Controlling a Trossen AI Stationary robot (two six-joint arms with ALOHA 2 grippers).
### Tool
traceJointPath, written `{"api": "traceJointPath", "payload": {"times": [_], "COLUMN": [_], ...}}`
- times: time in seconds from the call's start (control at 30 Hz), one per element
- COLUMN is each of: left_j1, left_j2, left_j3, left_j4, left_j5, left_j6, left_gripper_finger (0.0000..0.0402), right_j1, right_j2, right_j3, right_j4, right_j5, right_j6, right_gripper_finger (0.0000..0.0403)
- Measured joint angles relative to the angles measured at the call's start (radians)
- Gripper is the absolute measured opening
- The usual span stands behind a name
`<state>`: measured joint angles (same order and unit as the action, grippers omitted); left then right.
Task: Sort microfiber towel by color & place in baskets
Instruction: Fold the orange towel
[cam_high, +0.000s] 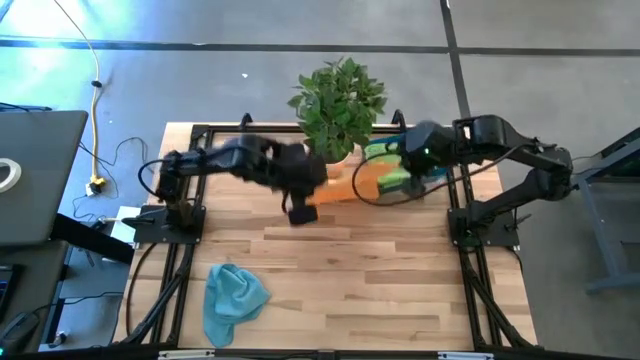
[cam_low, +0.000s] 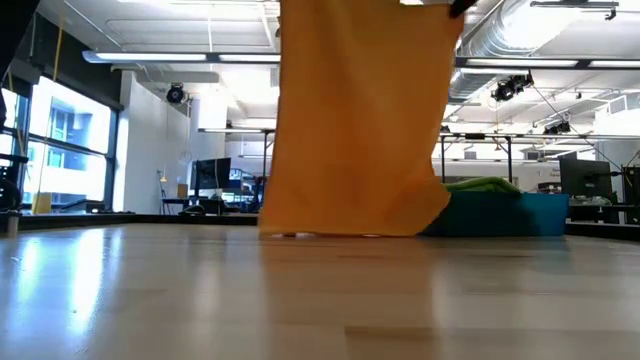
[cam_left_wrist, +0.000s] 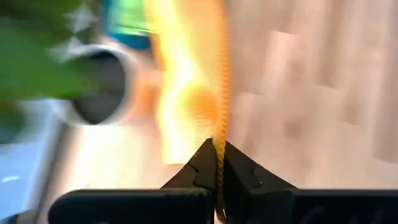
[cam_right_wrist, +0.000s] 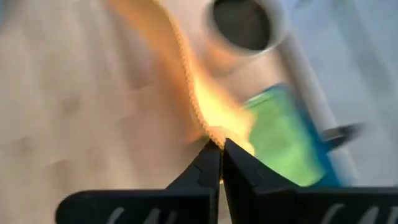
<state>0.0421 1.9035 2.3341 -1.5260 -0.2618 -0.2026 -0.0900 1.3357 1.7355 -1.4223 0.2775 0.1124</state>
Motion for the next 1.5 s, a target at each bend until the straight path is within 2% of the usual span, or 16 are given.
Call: {"api": "traceJointPath", "payload": {"times": [0.1, 0.2, 0.33, 0.53, 0.63, 0.73, 0.97, 1.07, 1.17, 1.37, 1.5], "left_j1": [-0.077, -0.149, -0.218, -0.224, -0.201, -0.17, -0.091, -0.041, 0.008, 0.07, 0.074], "left_j2": [0.03, 0.062, 0.102, 0.112, 0.112, 0.11, 0.105, 0.087, 0.054, -0.04, -0.078], "left_j3": [0.0, -0.001, -0.001, -0.001, -0.001, -0.001, -0.001, 0.001, 0.004, 0.024, 0.023], "left_j4": [0.003, 0.012, 0.014, -0.019, -0.036, -0.046, -0.046, -0.046, -0.045, -0.026, -0.027], "left_j5": [0.074, 0.108, 0.123, 0.124, 0.122, 0.106, -0.073, -0.092, -0.102, -0.165, -0.092], "left_j6": [-0.043, -0.062, -0.093, -0.112, -0.099, -0.053, 0.167, 0.237, 0.269, 0.311, 0.258], "left_gripper_finger": [0.0, 0.0, 0.0, 0.0, 0.0, 0.0, 0.0, 0.0, 0.0, 0.0, 0.0], "right_j1": [0.055, 0.121, 0.197, 0.272, 0.269, 0.248, 0.185, 0.146, 0.105, 0.032, 0.017], "right_j2": [-0.002, -0.001, -0.001, 0.0, 0.0, 0.0, -0.001, -0.001, -0.001, 0.013, 0.033], "right_j3": [-0.022, -0.069, -0.206, -0.46, -0.518, -0.506, -0.326, -0.249, -0.172, -0.078, -0.046], "right_j4": [-0.036, -0.047, 0.012, 0.191, 0.259, 0.258, 0.242, 0.241, 0.242, 0.271, 0.285], "right_j5": [-0.117, -0.149, -0.194, -0.311, -0.326, -0.248, 0.15, 0.259, 0.292, 0.294, 0.297], "right_j6": [0.132, 0.2, 0.282, 0.325, 0.319, 0.27, 0.042, -0.049, -0.111, -0.229, -0.256], "right_gripper_finger": [0.0, 0.0, 0.0, 0.0, 0.0, 0.0, 0.0, 0.0, 0.0, 0.0, 0.0]}}
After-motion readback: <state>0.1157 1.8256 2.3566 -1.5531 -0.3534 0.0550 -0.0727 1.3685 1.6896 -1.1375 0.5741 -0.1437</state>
